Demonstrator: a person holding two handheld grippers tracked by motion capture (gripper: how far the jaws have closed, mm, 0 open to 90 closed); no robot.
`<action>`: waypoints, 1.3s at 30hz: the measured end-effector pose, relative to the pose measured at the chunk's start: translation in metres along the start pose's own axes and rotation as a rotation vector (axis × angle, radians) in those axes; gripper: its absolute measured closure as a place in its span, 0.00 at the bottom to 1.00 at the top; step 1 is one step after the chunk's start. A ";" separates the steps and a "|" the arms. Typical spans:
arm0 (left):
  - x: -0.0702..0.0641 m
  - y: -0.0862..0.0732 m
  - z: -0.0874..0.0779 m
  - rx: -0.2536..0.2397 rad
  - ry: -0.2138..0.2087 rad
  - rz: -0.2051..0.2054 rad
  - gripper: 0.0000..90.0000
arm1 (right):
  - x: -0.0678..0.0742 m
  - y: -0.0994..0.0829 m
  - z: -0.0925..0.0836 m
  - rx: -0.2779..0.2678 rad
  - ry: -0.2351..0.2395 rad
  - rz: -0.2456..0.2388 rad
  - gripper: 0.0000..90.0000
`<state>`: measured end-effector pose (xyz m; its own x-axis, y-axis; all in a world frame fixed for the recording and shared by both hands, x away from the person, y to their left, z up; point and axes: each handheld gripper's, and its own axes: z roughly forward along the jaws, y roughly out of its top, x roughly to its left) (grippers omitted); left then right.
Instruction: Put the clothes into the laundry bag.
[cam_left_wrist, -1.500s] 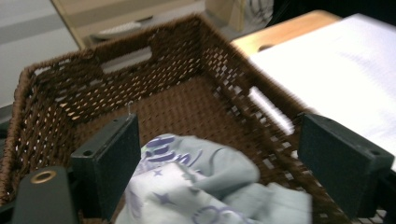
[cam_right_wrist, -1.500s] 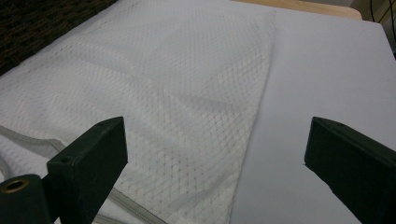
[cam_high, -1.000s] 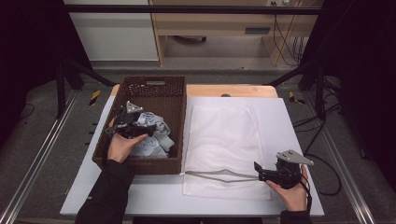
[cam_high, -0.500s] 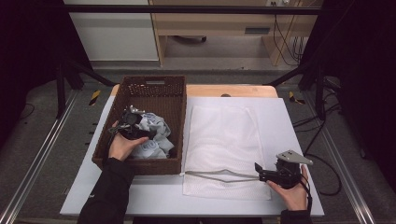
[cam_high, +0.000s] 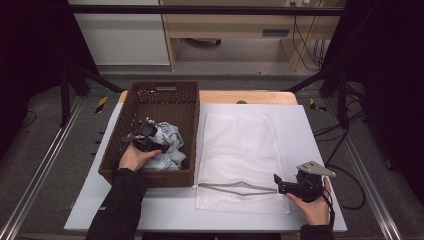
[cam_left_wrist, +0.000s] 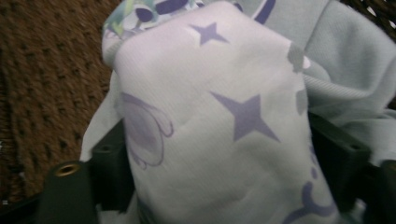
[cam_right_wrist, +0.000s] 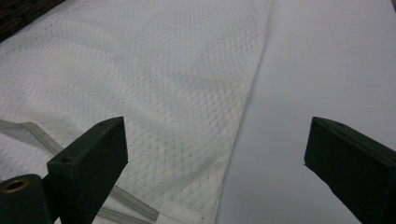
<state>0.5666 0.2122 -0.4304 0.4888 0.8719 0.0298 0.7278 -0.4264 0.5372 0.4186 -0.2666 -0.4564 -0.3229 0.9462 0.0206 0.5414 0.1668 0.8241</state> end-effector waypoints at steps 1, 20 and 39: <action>-0.001 0.000 0.001 0.020 -0.011 -0.003 0.32 | 0.000 0.000 0.000 0.003 0.003 0.003 0.07; -0.008 0.005 -0.011 0.058 0.018 0.000 0.76 | -0.001 -0.001 0.000 0.004 0.003 0.003 0.08; 0.004 -0.004 -0.060 -0.395 0.003 -0.134 0.79 | -0.002 0.000 -0.002 -0.008 0.008 0.003 0.09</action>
<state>0.5368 0.2320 -0.3819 0.4002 0.9144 -0.0601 0.5439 -0.1842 0.8186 0.4180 -0.2694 -0.4558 -0.3274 0.9445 0.0272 0.5359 0.1619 0.8286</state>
